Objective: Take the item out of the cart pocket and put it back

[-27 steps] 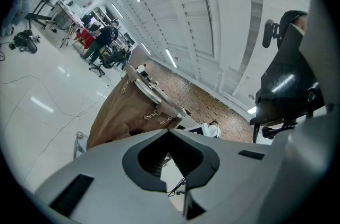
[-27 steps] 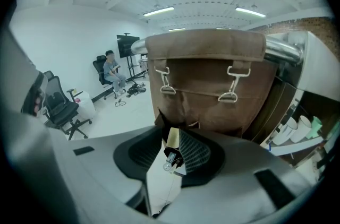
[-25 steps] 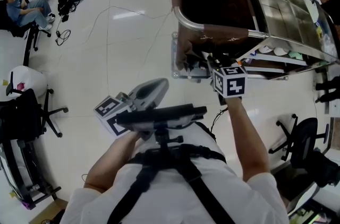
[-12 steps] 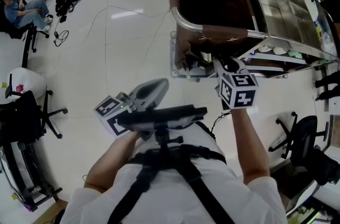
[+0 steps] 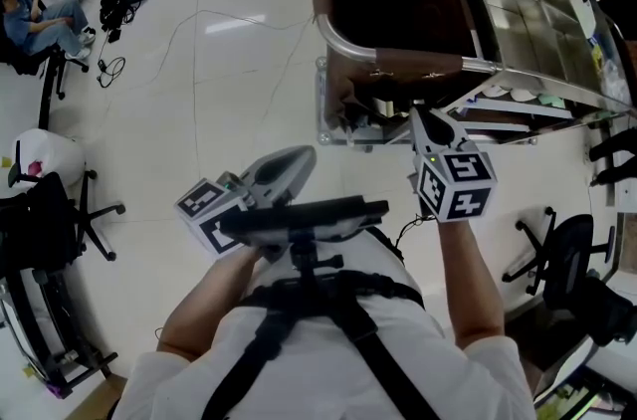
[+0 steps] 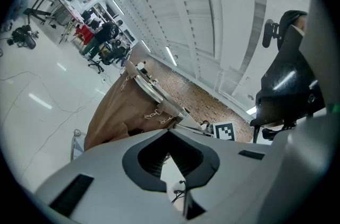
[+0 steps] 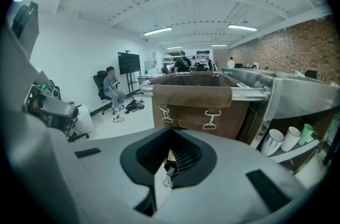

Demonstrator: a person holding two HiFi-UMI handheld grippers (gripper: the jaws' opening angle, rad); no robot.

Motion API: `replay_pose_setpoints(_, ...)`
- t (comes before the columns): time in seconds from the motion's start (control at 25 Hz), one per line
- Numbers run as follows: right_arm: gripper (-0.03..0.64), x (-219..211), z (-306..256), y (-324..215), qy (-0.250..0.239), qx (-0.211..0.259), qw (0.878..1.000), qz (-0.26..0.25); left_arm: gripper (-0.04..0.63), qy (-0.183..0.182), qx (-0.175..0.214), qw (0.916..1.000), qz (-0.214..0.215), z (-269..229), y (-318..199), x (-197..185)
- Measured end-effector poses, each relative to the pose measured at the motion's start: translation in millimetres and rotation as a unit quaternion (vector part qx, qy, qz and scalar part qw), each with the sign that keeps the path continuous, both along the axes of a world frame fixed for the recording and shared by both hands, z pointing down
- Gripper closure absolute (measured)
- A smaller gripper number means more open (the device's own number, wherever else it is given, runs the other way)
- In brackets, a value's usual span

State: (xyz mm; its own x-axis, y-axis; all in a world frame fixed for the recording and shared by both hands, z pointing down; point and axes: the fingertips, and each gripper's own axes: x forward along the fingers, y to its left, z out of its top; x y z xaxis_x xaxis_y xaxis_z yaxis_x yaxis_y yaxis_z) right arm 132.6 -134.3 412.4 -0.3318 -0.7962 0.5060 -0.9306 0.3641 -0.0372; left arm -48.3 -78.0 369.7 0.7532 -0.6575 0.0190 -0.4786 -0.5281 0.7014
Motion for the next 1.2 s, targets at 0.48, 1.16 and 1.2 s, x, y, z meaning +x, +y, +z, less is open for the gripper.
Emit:
replay_pose_setpoints(0.48, 0.618, -23, -25, 18, -0.013, 0.027, 0.999, -0.041, 0.601, -0.004, -0.002, 1.0000, -0.003, 1, -3, 0)
replay_pose_setpoints(1.16, 0.620, -46, -42, 54, -0.019, 0.032, 0.995, -0.092, 0.601, -0.003, 0.001, 1.0000, 0.005, 0, -2, 3)
replay_pose_setpoints(1.2, 0.620, -47, -42, 55, -0.018, 0.032, 0.995, -0.096, 0.601, -0.004, 0.002, 1.0000, 0.006, 0, -2, 4)
